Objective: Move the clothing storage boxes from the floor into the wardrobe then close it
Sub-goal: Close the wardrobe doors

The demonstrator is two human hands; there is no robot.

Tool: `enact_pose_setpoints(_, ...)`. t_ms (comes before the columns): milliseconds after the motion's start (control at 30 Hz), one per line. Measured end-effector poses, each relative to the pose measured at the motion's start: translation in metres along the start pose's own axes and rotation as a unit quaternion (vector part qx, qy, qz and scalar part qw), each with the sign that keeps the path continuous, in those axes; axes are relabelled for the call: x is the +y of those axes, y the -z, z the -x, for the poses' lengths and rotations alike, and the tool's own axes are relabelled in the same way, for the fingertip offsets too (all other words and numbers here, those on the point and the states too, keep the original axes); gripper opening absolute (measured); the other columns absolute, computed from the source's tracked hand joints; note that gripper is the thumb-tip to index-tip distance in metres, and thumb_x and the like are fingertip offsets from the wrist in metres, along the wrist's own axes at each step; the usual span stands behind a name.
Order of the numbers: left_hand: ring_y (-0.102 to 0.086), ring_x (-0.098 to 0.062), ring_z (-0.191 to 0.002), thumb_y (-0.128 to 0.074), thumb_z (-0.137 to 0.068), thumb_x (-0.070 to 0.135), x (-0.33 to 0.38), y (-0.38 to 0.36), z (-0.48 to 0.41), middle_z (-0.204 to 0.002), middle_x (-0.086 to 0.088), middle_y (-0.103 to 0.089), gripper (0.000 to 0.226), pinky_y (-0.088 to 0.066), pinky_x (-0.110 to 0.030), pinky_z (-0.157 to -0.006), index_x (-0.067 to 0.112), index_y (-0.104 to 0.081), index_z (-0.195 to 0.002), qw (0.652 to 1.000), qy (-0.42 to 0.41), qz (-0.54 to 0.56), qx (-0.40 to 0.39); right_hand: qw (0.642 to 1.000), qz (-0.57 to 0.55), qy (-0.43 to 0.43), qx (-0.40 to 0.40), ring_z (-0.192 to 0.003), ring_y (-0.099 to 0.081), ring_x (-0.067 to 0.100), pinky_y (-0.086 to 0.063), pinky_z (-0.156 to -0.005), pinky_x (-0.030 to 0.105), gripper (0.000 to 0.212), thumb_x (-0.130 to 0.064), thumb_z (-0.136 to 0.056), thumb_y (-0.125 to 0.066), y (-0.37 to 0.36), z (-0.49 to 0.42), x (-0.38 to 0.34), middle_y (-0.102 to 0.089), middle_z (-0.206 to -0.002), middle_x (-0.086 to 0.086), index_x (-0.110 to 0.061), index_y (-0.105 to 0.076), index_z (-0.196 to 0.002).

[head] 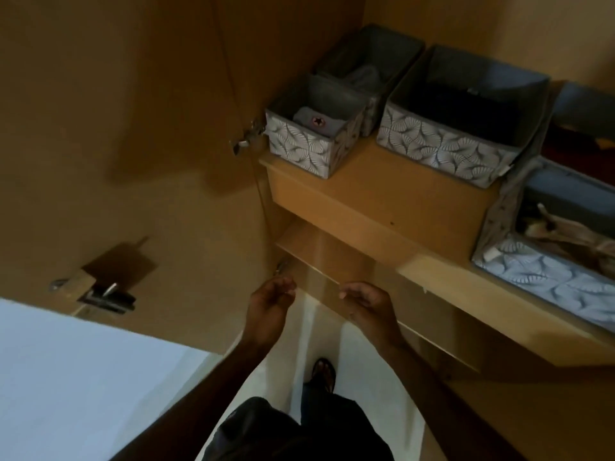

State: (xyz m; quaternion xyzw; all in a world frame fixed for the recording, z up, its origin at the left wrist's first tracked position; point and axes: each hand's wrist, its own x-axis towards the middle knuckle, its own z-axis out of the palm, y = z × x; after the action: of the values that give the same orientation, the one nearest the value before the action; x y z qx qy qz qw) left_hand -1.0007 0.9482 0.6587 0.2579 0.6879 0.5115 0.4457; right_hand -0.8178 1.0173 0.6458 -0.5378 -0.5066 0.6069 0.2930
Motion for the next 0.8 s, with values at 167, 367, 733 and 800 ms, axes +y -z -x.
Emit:
enact_pose_setpoints(167,-0.064,-0.014,-0.093,-0.055,-0.092,-0.003,-0.01,0.029,0.048,-0.107,-0.007,-0.071,0.026,-0.047,-0.014,-0.076,0.004,-0.064,-0.115,1.0,-0.013,-0.008,-0.003,0.999,0.025,0.021,-0.011,-0.08,-0.066,0.016,-0.049,-0.065,0.025,0.008,-0.015,-0.081,-0.069,-0.019,0.052,0.016,-0.072,-0.086,0.004,-0.021,-0.07,-0.087)
enact_pose_setpoints(367,-0.066,-0.014,-0.1,-0.056,-0.094,0.006,-0.032,0.074,0.129,-0.109,-0.001,-0.071,0.023,-0.048,-0.018,-0.08,0.013,-0.066,-0.114,0.999,-0.044,-0.01,-0.008,0.998,0.033,0.048,-0.005,-0.074,-0.066,0.016,-0.049,-0.062,0.022,0.007,-0.015,-0.083,-0.067,-0.045,0.138,0.034,-0.071,-0.083,0.005,-0.021,-0.068,-0.087)
enact_pose_setpoints(733,-0.067,-0.018,-0.101,-0.059,-0.092,0.006,-0.076,0.1,0.272,-0.107,-0.002,-0.073,0.022,-0.048,-0.021,-0.081,0.013,-0.067,-0.111,0.997,-0.069,0.001,-0.03,0.995,0.031,0.086,0.028,-0.068,-0.065,0.008,-0.047,-0.058,0.015,0.009,-0.014,-0.086,-0.067,-0.027,0.301,0.057,-0.071,-0.082,0.004,-0.015,-0.067,-0.095)
enact_pose_setpoints(800,-0.066,-0.018,-0.101,-0.057,-0.093,0.005,-0.08,0.084,0.299,-0.108,-0.004,-0.072,0.021,-0.047,-0.018,-0.077,0.015,-0.066,-0.11,0.995,-0.084,0.006,-0.047,0.995,0.035,0.09,0.039,-0.067,-0.064,0.007,-0.047,-0.058,0.015,0.01,-0.013,-0.086,-0.067,-0.011,0.331,0.066,-0.07,-0.081,0.004,-0.013,-0.067,-0.096)
